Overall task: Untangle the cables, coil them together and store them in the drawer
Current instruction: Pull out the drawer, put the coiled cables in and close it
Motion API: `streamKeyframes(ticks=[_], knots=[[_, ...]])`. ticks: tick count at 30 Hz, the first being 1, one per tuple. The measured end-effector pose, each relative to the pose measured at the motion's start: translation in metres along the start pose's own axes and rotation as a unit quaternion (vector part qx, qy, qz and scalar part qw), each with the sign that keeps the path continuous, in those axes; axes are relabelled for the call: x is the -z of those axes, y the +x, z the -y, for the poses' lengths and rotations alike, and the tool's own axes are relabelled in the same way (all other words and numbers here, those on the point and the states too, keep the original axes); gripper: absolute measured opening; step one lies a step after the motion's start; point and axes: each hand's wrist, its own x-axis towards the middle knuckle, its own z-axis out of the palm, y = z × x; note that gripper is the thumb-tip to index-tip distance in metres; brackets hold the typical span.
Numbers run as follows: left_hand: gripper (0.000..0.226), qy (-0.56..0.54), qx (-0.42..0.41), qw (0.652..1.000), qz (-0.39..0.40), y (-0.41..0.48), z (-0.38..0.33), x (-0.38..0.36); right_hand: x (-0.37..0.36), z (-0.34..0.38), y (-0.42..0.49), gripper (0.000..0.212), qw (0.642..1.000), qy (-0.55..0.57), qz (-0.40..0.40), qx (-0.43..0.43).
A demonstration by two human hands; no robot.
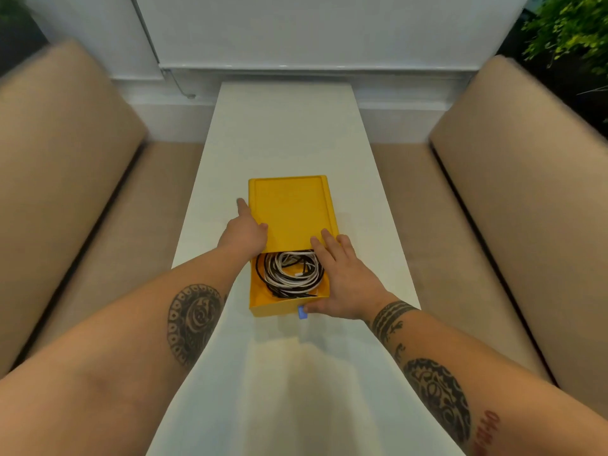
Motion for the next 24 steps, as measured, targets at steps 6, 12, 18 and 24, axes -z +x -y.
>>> streamKeyframes(ticks=[6,12,18,24], knots=[[0.042,-0.147,0.058,0.987,0.036,0.003,0.009,-0.011,0.0,0.0,0.005,0.139,1.0,0.02,-0.005,-0.024],[0.044,-0.114,0.053,0.99,0.07,0.013,0.013,-0.003,0.002,-0.001,0.013,0.127,1.0,0.007,-0.022,-0.018],[0.047,-0.085,0.061,0.99,0.091,0.018,0.012,0.002,-0.01,0.0,0.022,0.092,0.992,-0.074,-0.102,0.03],[0.049,-0.076,0.067,0.991,0.084,0.02,0.012,0.002,0.001,0.002,0.034,0.08,0.986,-0.124,-0.113,0.004]])
